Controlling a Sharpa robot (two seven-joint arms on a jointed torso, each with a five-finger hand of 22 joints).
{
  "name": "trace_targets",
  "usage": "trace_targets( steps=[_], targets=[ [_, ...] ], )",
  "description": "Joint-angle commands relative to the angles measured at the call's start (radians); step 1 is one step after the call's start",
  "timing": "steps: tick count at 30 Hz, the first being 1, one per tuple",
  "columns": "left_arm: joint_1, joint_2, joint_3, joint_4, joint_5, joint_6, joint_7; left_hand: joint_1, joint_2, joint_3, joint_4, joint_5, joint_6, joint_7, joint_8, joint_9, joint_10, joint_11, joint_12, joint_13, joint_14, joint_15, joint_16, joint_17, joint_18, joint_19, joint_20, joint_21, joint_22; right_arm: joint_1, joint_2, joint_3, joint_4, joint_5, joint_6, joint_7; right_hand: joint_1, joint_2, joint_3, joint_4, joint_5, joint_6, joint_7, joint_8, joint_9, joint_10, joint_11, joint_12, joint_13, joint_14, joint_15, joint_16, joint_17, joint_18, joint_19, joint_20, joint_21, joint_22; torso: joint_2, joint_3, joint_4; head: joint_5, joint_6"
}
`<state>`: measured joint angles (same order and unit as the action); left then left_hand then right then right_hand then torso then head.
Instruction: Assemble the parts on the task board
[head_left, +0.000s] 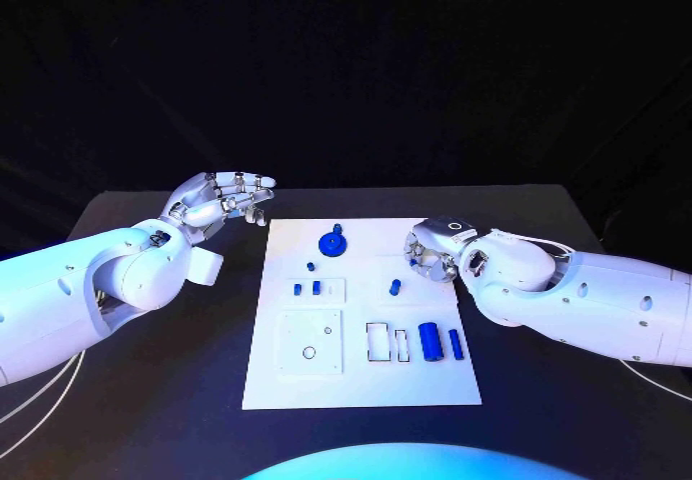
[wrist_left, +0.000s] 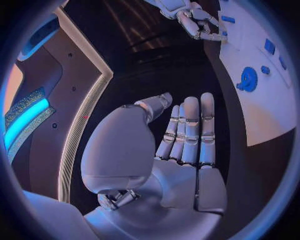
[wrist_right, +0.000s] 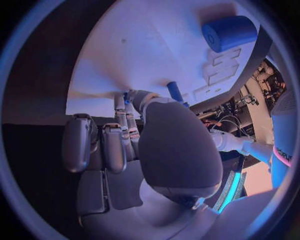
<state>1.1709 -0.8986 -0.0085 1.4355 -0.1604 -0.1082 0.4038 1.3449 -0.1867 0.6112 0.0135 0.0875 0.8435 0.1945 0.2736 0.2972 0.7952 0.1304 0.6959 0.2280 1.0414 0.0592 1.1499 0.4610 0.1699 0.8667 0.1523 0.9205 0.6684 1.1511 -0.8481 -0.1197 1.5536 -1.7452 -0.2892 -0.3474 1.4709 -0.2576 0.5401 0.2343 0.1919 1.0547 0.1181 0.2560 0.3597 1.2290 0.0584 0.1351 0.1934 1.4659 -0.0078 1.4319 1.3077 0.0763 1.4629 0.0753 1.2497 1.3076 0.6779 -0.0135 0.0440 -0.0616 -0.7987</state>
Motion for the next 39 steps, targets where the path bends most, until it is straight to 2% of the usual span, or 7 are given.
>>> trace_targets(
  steps=[1, 6, 10, 15, 21, 30, 39],
  targets=[
    [0.000, 0.000, 0.001, 0.002, 0.005, 0.014, 0.015, 0.010, -0.002, 0.000, -0.006, 0.007, -0.003, 0.001, 0.004, 0.001, -0.005, 0.001, -0.005, -0.002, -0.008, -0.002, -0.005, -0.001, 0.015, 0.008, 0.002, -0.003, -0.001, -0.010, 0.006, -0.006, -0.002, 0.001, 0.027, 0.003, -0.002, 0.012, 0.009, -0.004, -0.001, 0.009, -0.002, 0.009, 0.005, 0.011, -0.003, -0.008, -0.002, 0.059, -0.011, -0.003, 0.016, -0.016, 0.020, -0.002, 0.009, 0.117, 0.000, 0.0006, 0.0001, -0.001, -0.001],
    [0.000, 0.001, 0.001, 0.001, 0.002, 0.013, 0.013, 0.014, -0.002, 0.001, -0.009, 0.008, -0.003, 0.001, 0.005, 0.001, -0.005, 0.002, -0.006, -0.004, -0.009, -0.002, -0.006, -0.002, 0.015, 0.009, 0.001, -0.002, 0.000, -0.015, 0.015, -0.006, -0.008, 0.004, 0.010, -0.004, -0.004, 0.037, 0.021, -0.020, -0.003, 0.022, -0.008, 0.023, 0.019, 0.033, -0.010, -0.017, -0.007, 0.059, -0.018, -0.003, 0.013, -0.020, 0.025, -0.005, 0.026, 0.127, 0.000, 0.0004, 0.0005, -0.001, -0.001],
    [0.000, 0.001, 0.001, 0.000, 0.001, 0.012, 0.012, 0.015, -0.003, 0.001, -0.011, 0.008, -0.004, 0.002, 0.004, 0.000, -0.007, 0.003, -0.008, -0.006, -0.010, -0.001, -0.006, -0.002, 0.015, 0.009, 0.001, -0.002, 0.000, -0.019, 0.020, -0.006, -0.011, 0.004, -0.002, -0.012, 0.006, 0.051, 0.041, -0.048, -0.011, 0.017, -0.002, 0.028, 0.030, 0.042, -0.009, -0.032, -0.014, 0.057, -0.021, -0.010, 0.000, -0.023, 0.031, -0.005, 0.044, 0.137, 0.000, 0.0003, 0.0012, -0.003, -0.002],
    [0.000, 0.001, 0.001, -0.001, 0.000, 0.010, 0.011, 0.018, -0.003, 0.002, -0.014, 0.009, -0.006, 0.003, 0.004, 0.000, -0.009, 0.004, -0.010, -0.008, -0.010, -0.001, -0.007, -0.002, 0.015, 0.009, 0.001, 0.000, 0.001, -0.021, 0.024, -0.006, -0.017, -0.001, -0.007, -0.020, 0.010, 0.053, 0.058, -0.071, -0.007, 0.013, 0.002, 0.029, 0.037, 0.046, -0.007, -0.044, -0.020, 0.056, -0.019, -0.011, -0.004, -0.023, 0.031, -0.004, 0.045, 0.139, -0.001, -0.0012, 0.0002, -0.003, -0.002],
    [0.000, 0.002, 0.001, -0.002, -0.002, 0.009, 0.009, 0.020, -0.005, 0.002, -0.017, 0.010, -0.010, 0.005, 0.004, -0.001, -0.013, 0.006, -0.013, -0.012, -0.011, 0.000, -0.007, -0.003, 0.014, 0.009, 0.001, 0.001, 0.002, -0.022, 0.023, -0.006, -0.018, -0.007, -0.026, -0.025, 0.006, 0.053, 0.071, -0.088, -0.001, 0.016, 0.003, 0.032, 0.044, 0.057, -0.007, -0.051, -0.023, 0.057, -0.019, -0.010, -0.003, -0.024, 0.031, -0.003, 0.048, 0.141, -0.002, -0.0006, 0.0002, -0.002, -0.001],
    [0.000, 0.003, 0.001, -0.006, -0.003, 0.009, 0.006, 0.021, -0.005, 0.002, -0.019, 0.012, -0.015, 0.008, 0.004, -0.002, -0.021, 0.009, -0.018, -0.017, -0.012, 0.002, -0.008, -0.003, 0.014, 0.008, 0.002, 0.003, 0.003, -0.022, 0.005, -0.004, 0.012, -0.005, -0.112, -0.013, -0.003, 0.051, 0.080, -0.099, 0.003, 0.021, 0.001, 0.037, 0.051, 0.070, -0.009, -0.054, -0.024, 0.057, -0.021, -0.007, 0.000, -0.027, 0.036, -0.004, 0.065, 0.151, -0.003, 0.0003, 0.0000, 0.004, 0.004],
    [0.000, 0.005, 0.001, -0.010, -0.003, 0.005, 0.006, 0.020, -0.005, 0.001, -0.019, 0.012, -0.017, 0.009, 0.003, -0.003, -0.024, 0.010, -0.020, -0.018, -0.012, 0.003, -0.008, -0.003, 0.014, 0.008, 0.003, 0.004, 0.004, -0.016, -0.027, 0.003, 0.056, 0.006, -0.179, -0.007, -0.006, 0.051, 0.082, -0.102, 0.002, 0.022, 0.001, 0.037, 0.052, 0.072, -0.009, -0.055, -0.025, 0.058, -0.021, -0.006, 0.002, -0.028, 0.038, -0.004, 0.073, 0.154, -0.001, 0.0005, -0.0026, 0.004, 0.009]
  ],
)
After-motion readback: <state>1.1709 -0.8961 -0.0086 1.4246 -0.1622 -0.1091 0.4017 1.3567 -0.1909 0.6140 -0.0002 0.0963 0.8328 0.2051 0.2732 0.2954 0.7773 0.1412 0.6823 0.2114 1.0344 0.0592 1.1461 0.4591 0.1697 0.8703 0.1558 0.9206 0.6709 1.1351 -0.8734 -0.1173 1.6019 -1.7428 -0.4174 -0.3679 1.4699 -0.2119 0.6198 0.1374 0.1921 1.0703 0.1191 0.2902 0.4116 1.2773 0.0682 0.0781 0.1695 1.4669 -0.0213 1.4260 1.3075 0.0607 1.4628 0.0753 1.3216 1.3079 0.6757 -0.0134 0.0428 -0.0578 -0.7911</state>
